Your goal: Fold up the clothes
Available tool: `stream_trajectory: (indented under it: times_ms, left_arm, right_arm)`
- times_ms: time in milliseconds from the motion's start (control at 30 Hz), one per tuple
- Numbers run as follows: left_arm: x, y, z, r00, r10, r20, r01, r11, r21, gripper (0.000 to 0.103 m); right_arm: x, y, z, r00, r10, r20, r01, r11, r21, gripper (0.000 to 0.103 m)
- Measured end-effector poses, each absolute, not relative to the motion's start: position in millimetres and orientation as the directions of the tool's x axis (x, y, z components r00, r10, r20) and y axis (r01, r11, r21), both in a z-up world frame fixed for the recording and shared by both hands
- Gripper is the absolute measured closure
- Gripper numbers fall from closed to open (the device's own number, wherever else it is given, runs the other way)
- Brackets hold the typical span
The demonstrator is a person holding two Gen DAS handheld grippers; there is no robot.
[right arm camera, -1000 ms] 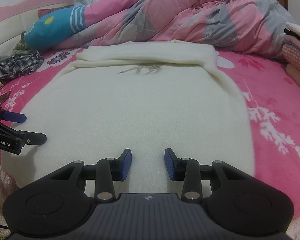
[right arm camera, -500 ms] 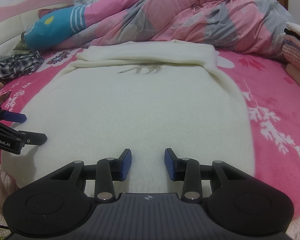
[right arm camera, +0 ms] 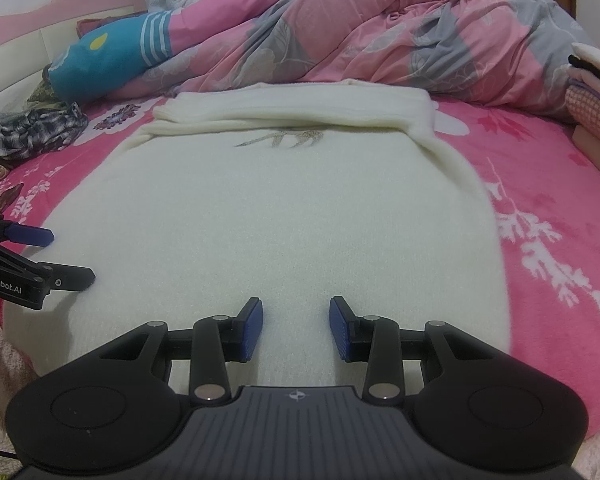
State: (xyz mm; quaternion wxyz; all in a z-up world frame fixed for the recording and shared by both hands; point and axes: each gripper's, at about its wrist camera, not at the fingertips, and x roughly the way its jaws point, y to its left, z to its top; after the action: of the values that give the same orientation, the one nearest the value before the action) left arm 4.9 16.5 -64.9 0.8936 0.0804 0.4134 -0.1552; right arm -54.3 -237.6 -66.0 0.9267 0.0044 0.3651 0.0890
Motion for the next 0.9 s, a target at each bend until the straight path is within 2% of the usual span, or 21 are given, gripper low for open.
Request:
stream_trajectory:
  times_ms: [900]
  left_arm:
    - [4.2, 16.0, -64.5, 0.612, -0.205, -0.764, 0.336, 0.942, 0.016, 0.0]
  right_arm:
    - [-67.5, -242.3, -64.7, 0.72, 0.179, -0.671, -0.163, 0.983, 0.088, 0.061]
